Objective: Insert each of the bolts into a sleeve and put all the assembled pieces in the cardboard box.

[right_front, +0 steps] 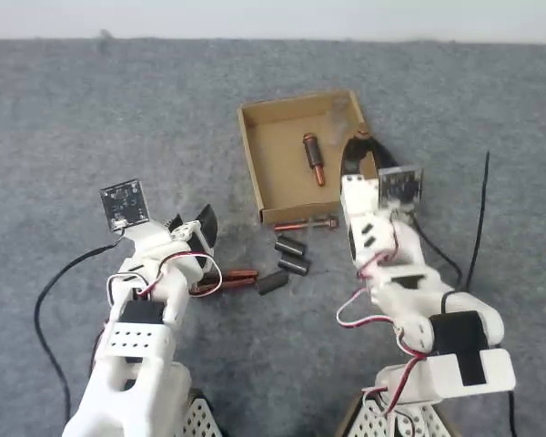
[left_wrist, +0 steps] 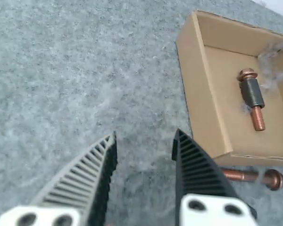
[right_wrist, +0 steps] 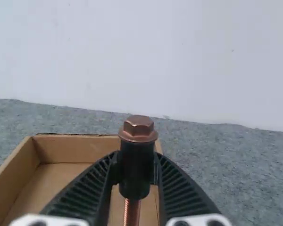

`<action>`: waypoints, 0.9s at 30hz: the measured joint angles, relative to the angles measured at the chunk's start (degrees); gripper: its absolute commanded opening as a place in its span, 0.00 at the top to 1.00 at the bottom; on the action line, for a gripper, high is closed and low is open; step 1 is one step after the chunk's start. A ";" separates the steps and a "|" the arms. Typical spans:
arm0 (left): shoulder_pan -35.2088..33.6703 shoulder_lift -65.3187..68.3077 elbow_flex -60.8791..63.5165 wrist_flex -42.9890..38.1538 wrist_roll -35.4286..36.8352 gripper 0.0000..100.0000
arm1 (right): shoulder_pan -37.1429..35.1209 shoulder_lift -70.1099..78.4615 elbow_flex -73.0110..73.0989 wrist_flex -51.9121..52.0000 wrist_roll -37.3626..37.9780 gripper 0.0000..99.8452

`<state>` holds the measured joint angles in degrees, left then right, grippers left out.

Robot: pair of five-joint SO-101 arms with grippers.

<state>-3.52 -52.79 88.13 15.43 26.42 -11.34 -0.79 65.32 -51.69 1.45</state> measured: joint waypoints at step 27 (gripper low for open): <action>0.00 0.00 0.00 0.00 0.00 0.82 | -0.44 1.58 -29.27 60.92 0.00 0.97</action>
<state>-3.52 -52.79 88.13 15.43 26.42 -11.78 0.79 36.04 9.23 1.45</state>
